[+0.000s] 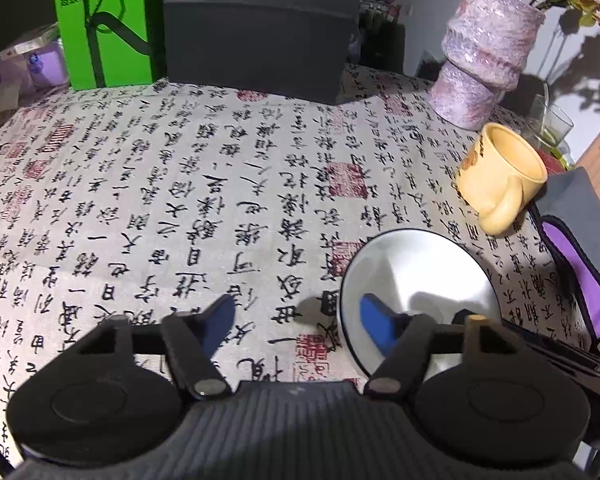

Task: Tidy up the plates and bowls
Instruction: 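Close both grippers together on the rim of the white bowl, then lift the white bowl by its rim and carry it toward the blue bowl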

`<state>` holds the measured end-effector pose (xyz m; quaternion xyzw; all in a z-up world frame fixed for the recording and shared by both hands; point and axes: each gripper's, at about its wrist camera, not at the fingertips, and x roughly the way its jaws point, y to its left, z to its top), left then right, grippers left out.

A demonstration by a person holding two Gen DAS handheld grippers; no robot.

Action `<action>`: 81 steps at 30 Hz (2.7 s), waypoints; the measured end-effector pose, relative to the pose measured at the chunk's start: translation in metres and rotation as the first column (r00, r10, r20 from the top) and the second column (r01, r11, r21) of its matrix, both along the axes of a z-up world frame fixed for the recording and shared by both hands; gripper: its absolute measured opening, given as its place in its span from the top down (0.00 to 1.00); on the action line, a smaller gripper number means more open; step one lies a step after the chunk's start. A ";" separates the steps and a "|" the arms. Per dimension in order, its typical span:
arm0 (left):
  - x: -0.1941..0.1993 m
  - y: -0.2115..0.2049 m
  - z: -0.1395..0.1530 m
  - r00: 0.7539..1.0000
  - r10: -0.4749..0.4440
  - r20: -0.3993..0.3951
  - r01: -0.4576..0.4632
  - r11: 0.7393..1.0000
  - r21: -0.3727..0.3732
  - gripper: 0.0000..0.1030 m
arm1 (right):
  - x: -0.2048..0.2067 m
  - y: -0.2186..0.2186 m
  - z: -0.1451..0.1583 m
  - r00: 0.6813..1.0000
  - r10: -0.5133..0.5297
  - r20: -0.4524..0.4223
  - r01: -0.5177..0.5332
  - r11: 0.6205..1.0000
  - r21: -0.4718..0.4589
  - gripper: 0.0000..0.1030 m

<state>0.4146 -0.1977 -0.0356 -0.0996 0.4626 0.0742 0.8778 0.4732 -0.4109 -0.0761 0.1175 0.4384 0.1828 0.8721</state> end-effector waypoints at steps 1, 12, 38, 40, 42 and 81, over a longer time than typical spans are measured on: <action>0.001 -0.001 -0.001 1.000 -0.008 -0.005 0.008 1.000 -0.007 0.49 | 0.000 0.000 0.000 1.000 0.002 -0.001 -0.002 1.000 0.004 0.75; 0.013 -0.019 -0.012 0.995 -0.094 -0.033 0.094 0.996 0.001 0.90 | -0.005 0.005 -0.002 0.999 0.013 0.032 -0.013 1.000 0.009 0.84; 0.010 -0.029 -0.016 0.994 -0.112 -0.014 0.113 0.991 0.075 0.91 | -0.006 0.004 -0.003 0.999 0.004 0.044 -0.004 1.000 0.017 0.85; 0.010 -0.030 -0.016 0.993 -0.114 -0.012 0.115 0.990 0.077 0.91 | -0.006 0.004 -0.003 0.999 0.004 0.044 -0.005 1.000 0.017 0.85; 0.009 -0.030 -0.015 0.993 -0.117 -0.009 0.117 0.990 0.080 0.91 | -0.007 0.004 -0.003 0.999 0.003 0.046 -0.004 1.000 0.013 0.86; -0.016 -0.026 0.012 0.991 -0.122 0.049 0.118 0.990 0.082 0.91 | -0.024 0.015 0.018 0.994 0.008 0.108 -0.008 1.000 0.000 0.89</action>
